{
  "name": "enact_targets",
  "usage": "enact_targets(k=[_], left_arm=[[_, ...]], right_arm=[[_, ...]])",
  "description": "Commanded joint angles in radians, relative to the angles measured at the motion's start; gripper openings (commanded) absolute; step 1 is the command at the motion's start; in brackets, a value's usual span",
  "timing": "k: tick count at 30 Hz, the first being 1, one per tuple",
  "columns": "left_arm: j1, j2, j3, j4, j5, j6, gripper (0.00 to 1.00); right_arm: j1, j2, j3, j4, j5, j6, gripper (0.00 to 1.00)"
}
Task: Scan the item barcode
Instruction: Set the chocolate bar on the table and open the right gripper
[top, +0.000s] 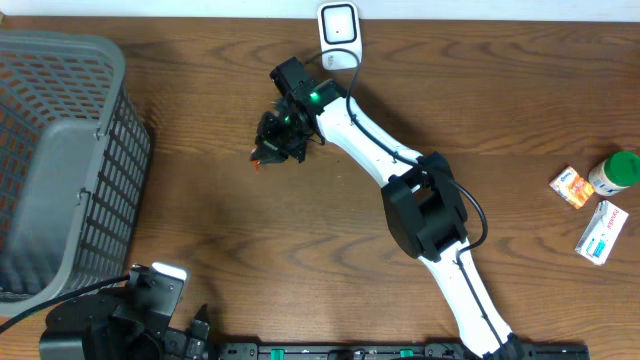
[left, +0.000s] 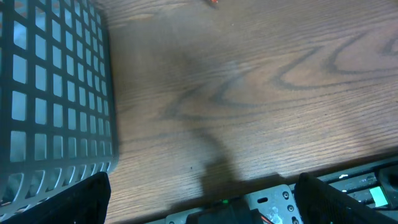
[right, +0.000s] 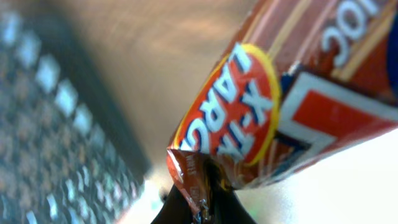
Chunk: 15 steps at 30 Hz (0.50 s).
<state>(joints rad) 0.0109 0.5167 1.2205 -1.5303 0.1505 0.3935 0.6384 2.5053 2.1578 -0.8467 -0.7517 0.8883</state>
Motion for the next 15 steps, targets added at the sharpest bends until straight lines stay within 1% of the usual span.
enact_targets(k=[1,4,5,6,8,9,10,15], left_arm=[[-0.004,-0.003,0.006,-0.002,-0.003,0.006,0.95],[-0.004,-0.003,0.006,-0.002,-0.003,0.006,0.95],[-0.004,-0.003,0.006,-0.002,-0.003,0.006,0.95],[-0.004,-0.003,0.006,-0.002,-0.003,0.006,0.95],[-0.004,-0.003,0.006,-0.002,-0.003,0.006,0.95],[-0.004,-0.003,0.006,-0.002,-0.003,0.006,0.95],[-0.004,-0.003,0.006,-0.002,-0.003,0.006,0.95],[-0.004,-0.003,0.006,-0.003,-0.003,0.006,0.95]], right_arm=[[0.000,-0.009,0.006,-0.006,-0.269,-0.510,0.01],[0.009,-0.009,0.005,-0.050,-0.278,-0.735,0.01],[0.011,-0.009,0.005,-0.061,-0.278,-0.779,0.02],[0.012,-0.009,0.005,-0.081,-0.278,-0.851,0.03],[0.013,-0.009,0.004,-0.100,-0.278,-0.920,0.06],[0.013,-0.009,0.003,-0.108,-0.278,-0.951,0.05],[0.015,-0.009,0.002,-0.108,-0.278,-0.966,0.01],[0.034,-0.007,-0.013,-0.093,-0.276,-1.049,0.01]])
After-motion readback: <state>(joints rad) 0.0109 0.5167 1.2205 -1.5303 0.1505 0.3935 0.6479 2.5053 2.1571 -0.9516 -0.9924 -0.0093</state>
